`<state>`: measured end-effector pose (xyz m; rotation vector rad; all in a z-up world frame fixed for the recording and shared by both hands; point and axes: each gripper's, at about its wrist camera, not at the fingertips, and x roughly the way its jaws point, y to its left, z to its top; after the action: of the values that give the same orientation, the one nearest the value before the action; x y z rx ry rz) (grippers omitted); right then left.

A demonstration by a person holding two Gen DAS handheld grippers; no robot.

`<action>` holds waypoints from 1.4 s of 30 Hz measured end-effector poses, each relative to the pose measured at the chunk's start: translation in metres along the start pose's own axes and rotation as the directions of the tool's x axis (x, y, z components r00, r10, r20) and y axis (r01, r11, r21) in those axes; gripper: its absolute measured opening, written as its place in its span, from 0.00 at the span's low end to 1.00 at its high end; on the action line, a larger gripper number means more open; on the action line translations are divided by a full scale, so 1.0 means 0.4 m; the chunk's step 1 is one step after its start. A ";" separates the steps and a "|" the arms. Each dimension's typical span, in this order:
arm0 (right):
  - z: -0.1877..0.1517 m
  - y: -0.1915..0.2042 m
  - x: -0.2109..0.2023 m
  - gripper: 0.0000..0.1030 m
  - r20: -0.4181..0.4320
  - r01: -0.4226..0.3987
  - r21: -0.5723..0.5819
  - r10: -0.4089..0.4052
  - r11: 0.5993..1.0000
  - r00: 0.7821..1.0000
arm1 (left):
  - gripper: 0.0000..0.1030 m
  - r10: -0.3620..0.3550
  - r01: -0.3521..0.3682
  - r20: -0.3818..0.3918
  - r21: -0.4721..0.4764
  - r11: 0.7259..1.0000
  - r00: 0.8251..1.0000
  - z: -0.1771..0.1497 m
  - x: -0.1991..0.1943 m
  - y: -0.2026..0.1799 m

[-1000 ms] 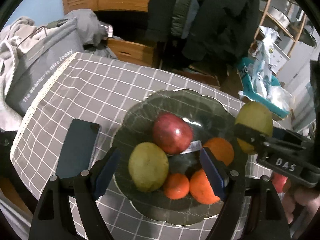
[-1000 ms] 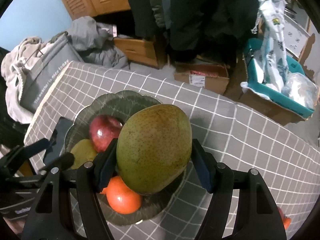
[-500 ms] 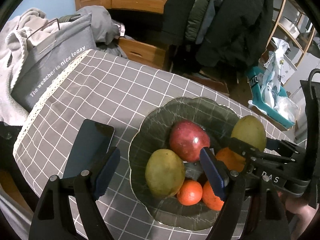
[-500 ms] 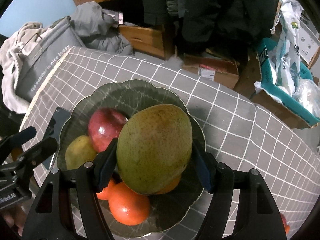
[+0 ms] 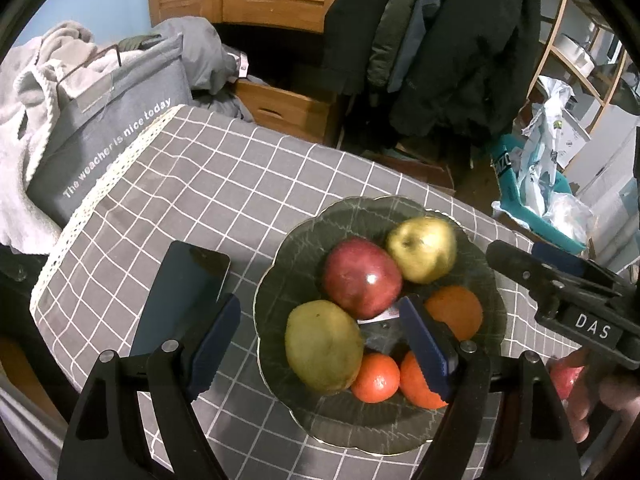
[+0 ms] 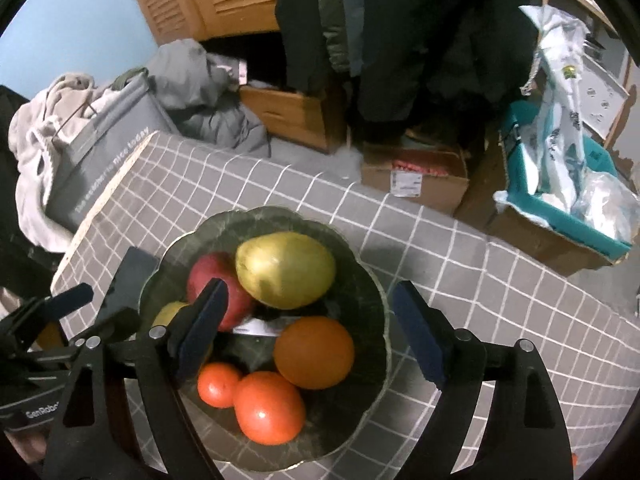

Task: Organize fruits
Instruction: 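Lower the orange and mango into the bowl and open both tools, then raise both tools from the bowl and move toward the red apple and tangerine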

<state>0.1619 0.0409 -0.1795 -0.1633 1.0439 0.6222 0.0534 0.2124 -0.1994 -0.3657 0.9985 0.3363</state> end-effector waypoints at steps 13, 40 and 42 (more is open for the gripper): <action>-0.011 -0.002 -0.163 0.82 0.128 0.120 -0.042 -0.114 0.992 0.985 | 0.82 -0.042 0.040 0.052 0.054 0.998 0.998 0.000 -0.077 -0.060; -0.141 -0.108 -0.508 0.82 0.290 0.249 0.049 -0.252 0.967 0.923 | 0.91 -0.171 0.133 0.166 0.216 0.967 0.971 -0.041 -0.278 -0.236; -0.153 -0.121 -0.528 0.82 0.293 0.256 0.060 -0.262 0.965 0.919 | 0.92 -0.182 0.140 0.167 0.232 0.962 0.969 -0.047 -0.288 -0.257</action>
<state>0.0687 -0.1088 -0.0396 -0.1795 0.7188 0.3798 0.0266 0.1004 -0.0948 -0.2090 0.8057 0.1074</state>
